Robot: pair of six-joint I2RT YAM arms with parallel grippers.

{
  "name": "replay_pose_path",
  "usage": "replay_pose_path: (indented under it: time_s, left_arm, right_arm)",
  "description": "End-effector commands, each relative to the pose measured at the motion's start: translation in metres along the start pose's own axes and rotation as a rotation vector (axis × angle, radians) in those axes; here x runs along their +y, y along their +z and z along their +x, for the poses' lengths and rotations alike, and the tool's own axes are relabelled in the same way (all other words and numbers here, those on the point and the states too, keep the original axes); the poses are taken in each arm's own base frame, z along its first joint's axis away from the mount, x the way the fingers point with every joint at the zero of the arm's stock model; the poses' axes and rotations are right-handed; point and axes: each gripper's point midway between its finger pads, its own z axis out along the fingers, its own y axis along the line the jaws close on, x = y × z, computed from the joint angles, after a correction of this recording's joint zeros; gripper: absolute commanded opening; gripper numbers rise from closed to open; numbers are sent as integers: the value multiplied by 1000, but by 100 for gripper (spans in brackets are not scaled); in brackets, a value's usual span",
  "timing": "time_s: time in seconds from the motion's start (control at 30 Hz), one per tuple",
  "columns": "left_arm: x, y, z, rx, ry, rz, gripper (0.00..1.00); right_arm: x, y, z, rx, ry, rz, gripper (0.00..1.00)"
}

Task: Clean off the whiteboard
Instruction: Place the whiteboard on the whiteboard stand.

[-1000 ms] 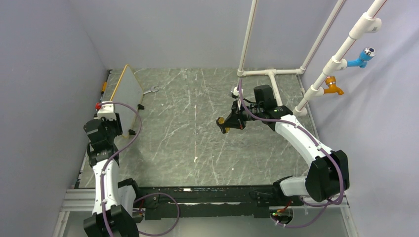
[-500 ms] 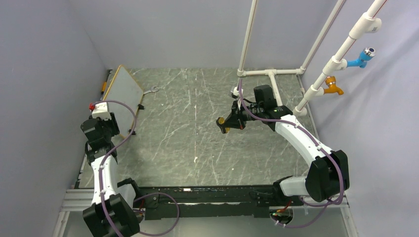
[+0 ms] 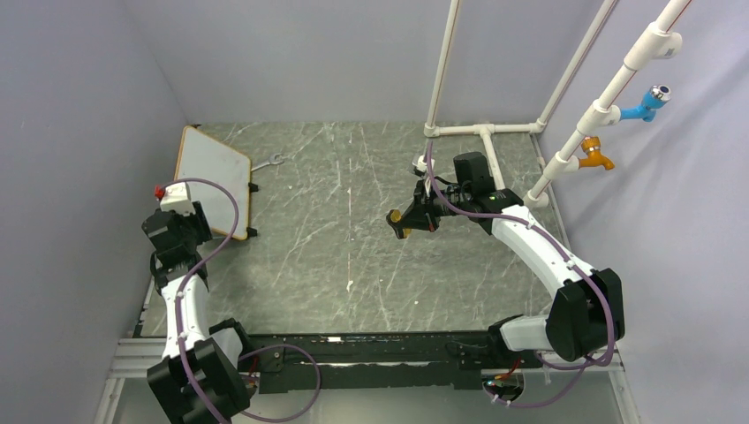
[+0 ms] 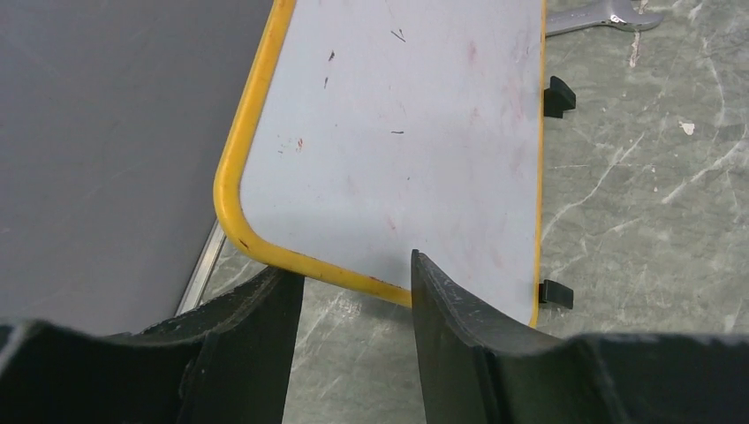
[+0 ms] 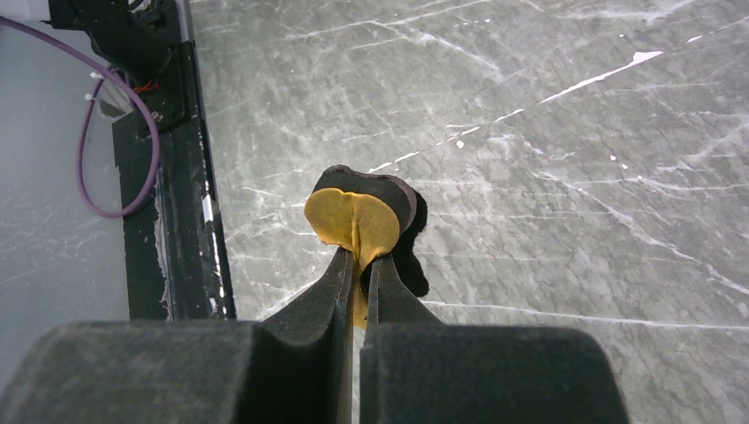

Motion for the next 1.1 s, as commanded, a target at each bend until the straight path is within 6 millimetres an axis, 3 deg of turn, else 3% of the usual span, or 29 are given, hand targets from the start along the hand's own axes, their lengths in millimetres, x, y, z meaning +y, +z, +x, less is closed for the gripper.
replay_pose_path:
  time_s: [0.0, 0.33, 0.7, 0.8, 0.9, 1.07]
  left_arm:
    - [5, -1, -43, -122, -2, -12, 52]
    - [15, -14, -46, -126, -21, -85, 55]
    - [18, -51, -68, -162, -69, -130, 80]
    - [9, -64, -81, -172, -77, -85, 99]
    - [-11, -74, -91, -176, -117, 8, 99]
    - [-49, -90, -102, -165, -207, 175, 99]
  right_arm:
    - [5, -2, -10, -30, -57, -23, 0]
    - [4, -3, -11, -30, -55, -21, 0]
    - [0, 0, -6, -15, -42, -17, 0]
    - [-4, 0, -4, -8, -43, -2, 0]
    - [-8, 2, -1, 2, -39, 13, 0]
    - [-32, 4, 10, 56, -16, 106, 0]
